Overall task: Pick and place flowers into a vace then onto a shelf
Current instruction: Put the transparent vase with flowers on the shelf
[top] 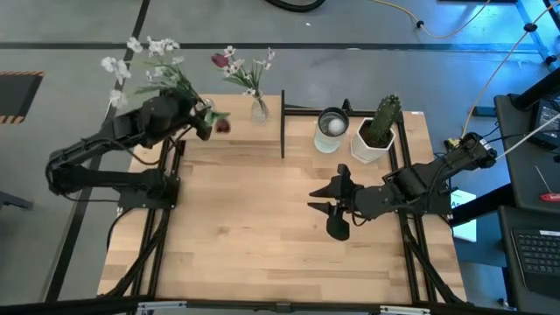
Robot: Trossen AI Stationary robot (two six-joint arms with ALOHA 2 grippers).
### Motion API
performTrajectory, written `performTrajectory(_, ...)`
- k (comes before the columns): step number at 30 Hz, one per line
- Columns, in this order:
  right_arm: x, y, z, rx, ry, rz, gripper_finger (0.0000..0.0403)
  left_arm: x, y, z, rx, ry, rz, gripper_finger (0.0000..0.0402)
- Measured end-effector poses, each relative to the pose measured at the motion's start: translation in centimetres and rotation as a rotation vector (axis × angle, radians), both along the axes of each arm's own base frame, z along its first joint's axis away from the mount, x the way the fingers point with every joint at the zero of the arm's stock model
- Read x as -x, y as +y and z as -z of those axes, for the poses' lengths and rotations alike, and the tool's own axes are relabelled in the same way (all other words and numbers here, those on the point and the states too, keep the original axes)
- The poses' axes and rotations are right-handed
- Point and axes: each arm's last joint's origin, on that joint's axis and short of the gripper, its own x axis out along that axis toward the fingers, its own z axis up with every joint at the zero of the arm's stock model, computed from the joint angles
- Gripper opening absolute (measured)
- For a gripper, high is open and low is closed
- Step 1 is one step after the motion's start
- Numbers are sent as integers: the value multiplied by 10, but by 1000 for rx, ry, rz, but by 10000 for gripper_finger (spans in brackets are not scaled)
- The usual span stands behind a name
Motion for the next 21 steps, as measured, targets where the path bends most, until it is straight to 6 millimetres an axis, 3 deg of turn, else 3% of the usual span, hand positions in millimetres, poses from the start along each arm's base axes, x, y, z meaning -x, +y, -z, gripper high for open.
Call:
performTrajectory(10,0,0,0,-3,-5,0,130,11,29,2,72,-89,0,157)
performTrajectory(21,-1,1,-2,-12,-20,1,130,15,55,37,127,-93,-3,155)
